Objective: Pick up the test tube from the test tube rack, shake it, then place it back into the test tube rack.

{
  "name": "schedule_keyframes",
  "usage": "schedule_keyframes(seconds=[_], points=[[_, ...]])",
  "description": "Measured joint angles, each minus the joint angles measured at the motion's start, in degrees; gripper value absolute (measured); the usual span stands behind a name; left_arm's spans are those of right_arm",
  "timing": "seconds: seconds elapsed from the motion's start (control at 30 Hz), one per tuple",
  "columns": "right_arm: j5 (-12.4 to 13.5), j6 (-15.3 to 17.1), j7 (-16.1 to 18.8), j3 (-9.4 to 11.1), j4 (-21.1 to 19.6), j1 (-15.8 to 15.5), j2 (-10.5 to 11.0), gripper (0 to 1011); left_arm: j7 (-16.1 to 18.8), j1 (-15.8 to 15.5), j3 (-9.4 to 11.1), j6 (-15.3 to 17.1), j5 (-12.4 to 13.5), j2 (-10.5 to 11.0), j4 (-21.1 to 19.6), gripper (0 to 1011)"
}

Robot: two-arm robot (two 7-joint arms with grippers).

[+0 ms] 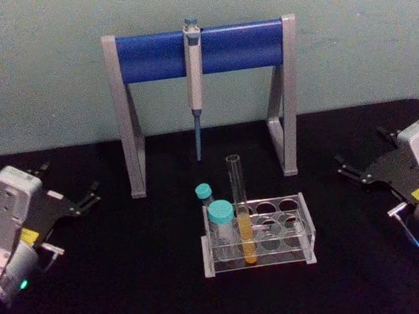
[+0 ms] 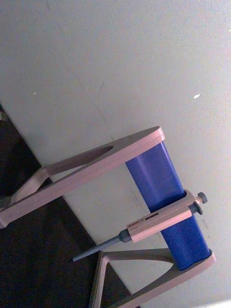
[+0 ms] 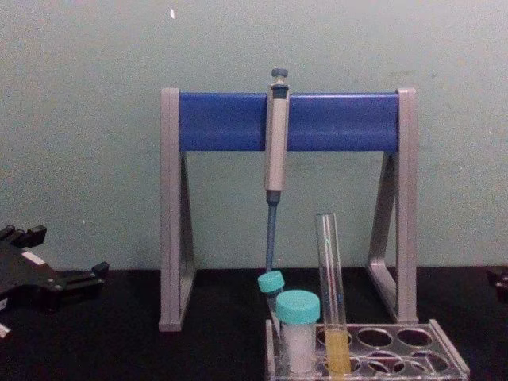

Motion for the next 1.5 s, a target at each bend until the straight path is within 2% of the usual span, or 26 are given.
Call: schedule_keyframes(seconds=[1.5], points=[[0.0,0.01,0.0,0.0,0.0,0.0,0.0,1000,0.0,0.0,0.0,0.0,0.0,0.0,0.0,1001]])
